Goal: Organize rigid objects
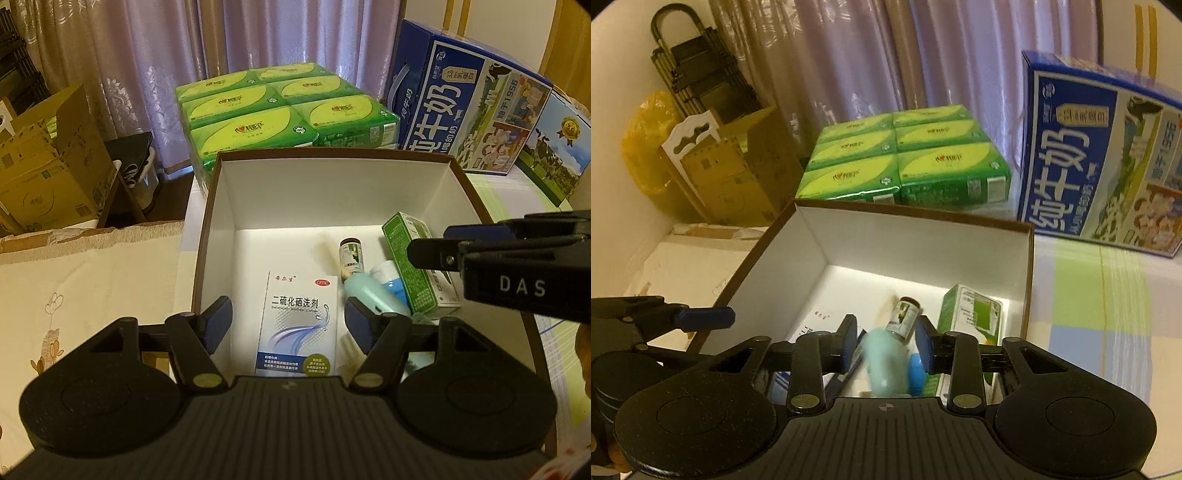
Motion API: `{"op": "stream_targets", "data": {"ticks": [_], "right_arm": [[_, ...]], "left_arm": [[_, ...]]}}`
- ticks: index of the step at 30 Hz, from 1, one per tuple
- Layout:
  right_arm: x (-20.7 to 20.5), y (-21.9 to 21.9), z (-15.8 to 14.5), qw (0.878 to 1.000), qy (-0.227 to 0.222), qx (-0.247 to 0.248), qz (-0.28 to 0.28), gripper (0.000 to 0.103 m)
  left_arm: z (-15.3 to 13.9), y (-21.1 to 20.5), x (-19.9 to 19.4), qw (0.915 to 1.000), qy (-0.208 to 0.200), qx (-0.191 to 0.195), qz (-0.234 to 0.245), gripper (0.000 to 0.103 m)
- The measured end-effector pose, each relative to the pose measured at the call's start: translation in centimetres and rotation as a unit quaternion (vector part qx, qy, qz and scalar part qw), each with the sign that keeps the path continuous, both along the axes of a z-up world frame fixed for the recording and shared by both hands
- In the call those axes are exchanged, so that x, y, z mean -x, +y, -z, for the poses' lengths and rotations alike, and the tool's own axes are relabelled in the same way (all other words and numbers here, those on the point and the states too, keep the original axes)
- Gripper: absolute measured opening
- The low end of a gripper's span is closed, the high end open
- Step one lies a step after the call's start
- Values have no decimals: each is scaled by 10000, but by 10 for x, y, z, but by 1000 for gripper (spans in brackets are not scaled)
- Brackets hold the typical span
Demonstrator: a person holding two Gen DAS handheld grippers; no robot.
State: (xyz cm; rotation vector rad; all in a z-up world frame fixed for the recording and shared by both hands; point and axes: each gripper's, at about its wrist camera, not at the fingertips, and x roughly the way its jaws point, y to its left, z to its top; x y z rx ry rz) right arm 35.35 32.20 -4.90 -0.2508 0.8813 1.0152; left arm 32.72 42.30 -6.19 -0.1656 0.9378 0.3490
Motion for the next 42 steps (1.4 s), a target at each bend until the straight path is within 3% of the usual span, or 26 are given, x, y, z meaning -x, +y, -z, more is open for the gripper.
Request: {"op": "stream_targets", "data": {"ticks": [6,30,42], "right_arm": [[3,-5,4,9999,-9,111,-28,47],[13,-27,-2,9998,38,152,105,48],[38,-70,-17,9998,40,-14,189,49]], "left_arm": [[-1,-2,1,10000,-22,-8,15,64],[-14,-8,13,9998,-195,-98,-4,64],[-36,-33,44,9985,-465,-271,-80,64]]}}
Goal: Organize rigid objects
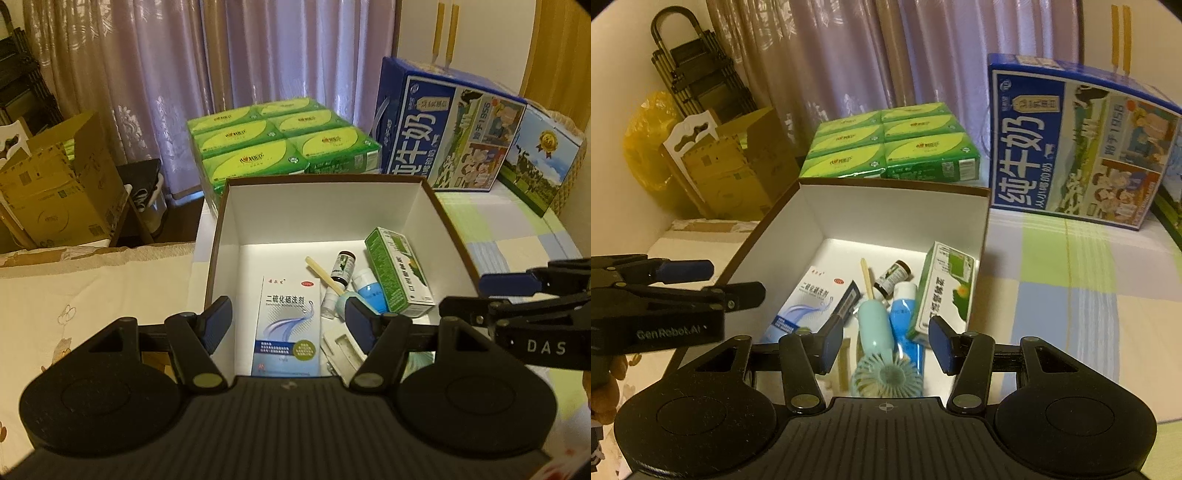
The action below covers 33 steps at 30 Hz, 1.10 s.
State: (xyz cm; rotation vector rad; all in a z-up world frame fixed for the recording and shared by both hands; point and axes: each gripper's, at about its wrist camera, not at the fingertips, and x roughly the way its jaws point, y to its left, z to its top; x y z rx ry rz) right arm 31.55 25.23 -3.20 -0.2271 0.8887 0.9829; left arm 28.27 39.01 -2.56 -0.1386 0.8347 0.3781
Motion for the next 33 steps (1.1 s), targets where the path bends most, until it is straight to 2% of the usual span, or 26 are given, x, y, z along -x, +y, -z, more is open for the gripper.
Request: {"op": "stream_targets", "data": {"ticks": [7,11,16,22,27,33], "right_arm": [[20,-40,-8,9999,46,-106,13,50],[35,-63,-12,9999,29,-98,-67,50],[53,-95,-18,9998,-127,-59,-131,50],[64,-140,-22,9998,-72,-130,-143,51],[65,-183,-27,9993,102,-346,-55,51],[69,-230,-33,9992,78,-399,43,52]], "left_arm": [[-16,-31,34,9998,-198,-16,-49,65],[-23,-53,53,9997,-250,-30,-69,76],[-30,-82,77,9993,-359,18,-93,76],[-36,-121,102,9989,-459,-33,-97,77],[-37,-157,117,9986,-526,64,36,77],[-35,-203,129,9984,-518,166,130,77]]}}
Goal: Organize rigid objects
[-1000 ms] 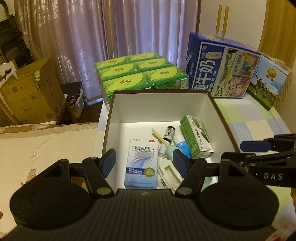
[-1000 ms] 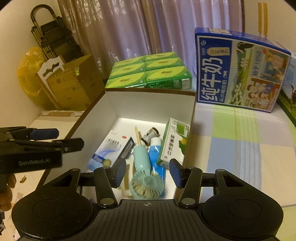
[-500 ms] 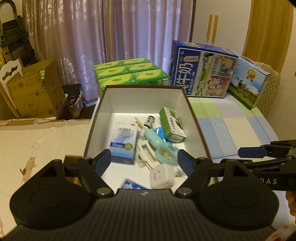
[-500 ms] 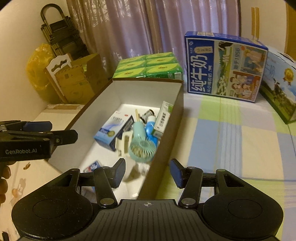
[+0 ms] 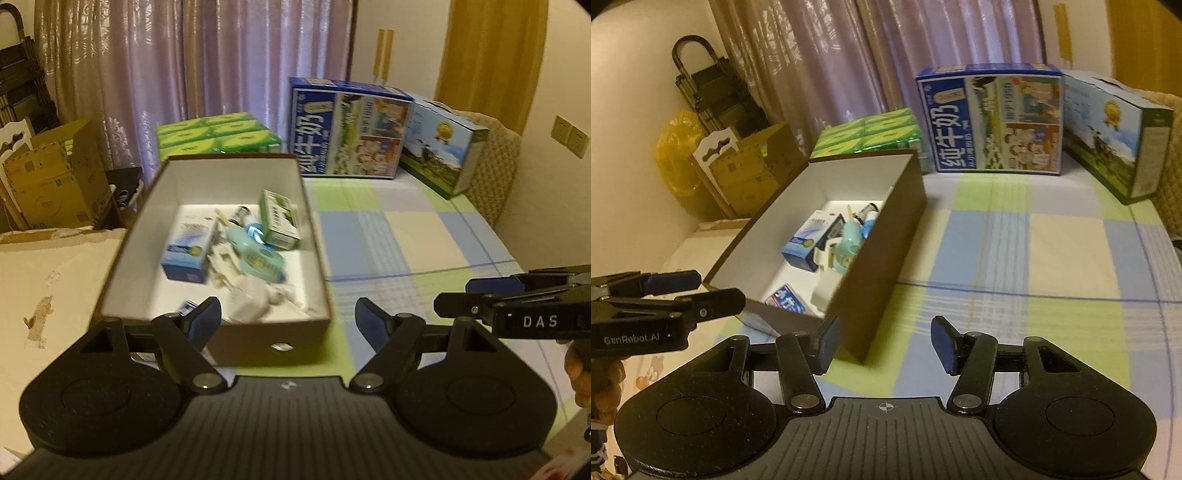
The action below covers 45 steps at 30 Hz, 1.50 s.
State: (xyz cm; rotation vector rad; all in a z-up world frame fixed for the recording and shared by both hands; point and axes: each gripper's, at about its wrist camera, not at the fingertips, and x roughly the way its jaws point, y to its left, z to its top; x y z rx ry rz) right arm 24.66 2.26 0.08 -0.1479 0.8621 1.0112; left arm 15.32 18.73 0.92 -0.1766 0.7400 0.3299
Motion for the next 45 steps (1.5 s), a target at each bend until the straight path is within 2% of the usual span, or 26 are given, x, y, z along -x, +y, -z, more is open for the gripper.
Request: {"op": "stream_targets", "data": {"ticks": [14,21,32,45], "right_arm": [[14,-96,1,9992,46,272,282,52],[23,-137,-1,9985,48,318,439,52],[38,-182,-2,9970,46,423,645,52],[49,-204,1,9964,75,493,687,52]], "left_arm": [[11,-100,15,9992,219,221,231,77],[17,-136,20,9986,325,273,323,77],[26,-175,28,9973,435,328,484,77],[31,-195,39,9969,465,359,518,77]]}}
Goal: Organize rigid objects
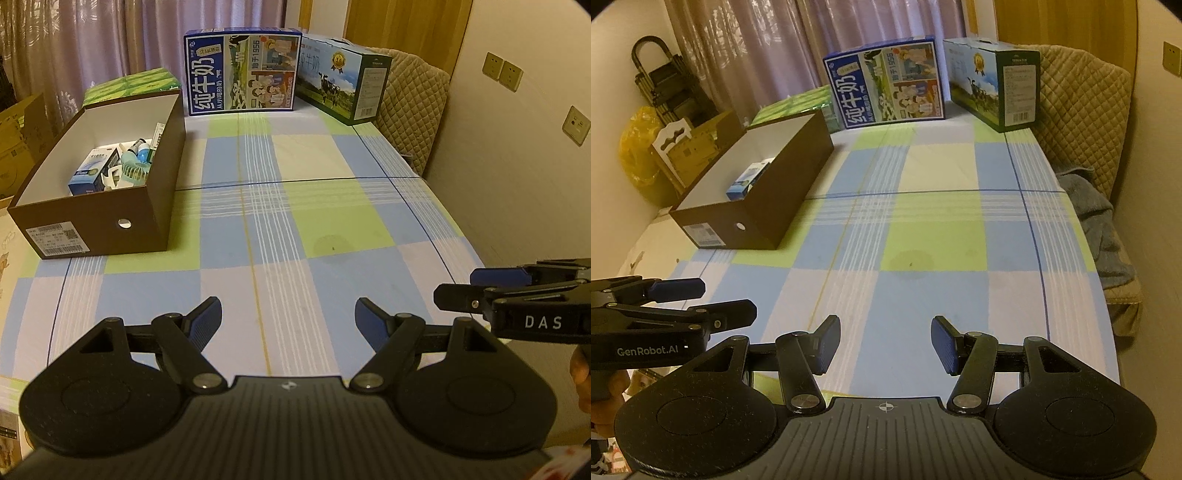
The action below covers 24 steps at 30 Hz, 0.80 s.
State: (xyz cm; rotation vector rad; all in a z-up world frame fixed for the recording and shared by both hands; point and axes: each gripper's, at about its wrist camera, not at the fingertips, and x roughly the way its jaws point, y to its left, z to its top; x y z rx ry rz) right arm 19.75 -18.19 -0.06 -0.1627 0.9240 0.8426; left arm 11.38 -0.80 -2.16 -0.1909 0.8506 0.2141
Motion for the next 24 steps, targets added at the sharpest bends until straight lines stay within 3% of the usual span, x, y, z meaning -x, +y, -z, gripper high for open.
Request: {"op": "stream_targets", "data": {"ticks": [24], "right_arm": [[11,-6,2,10000,44,19,-29,52]], "left_arm": [[0,-10,13,9999,-15,-12,-100,77]]}}
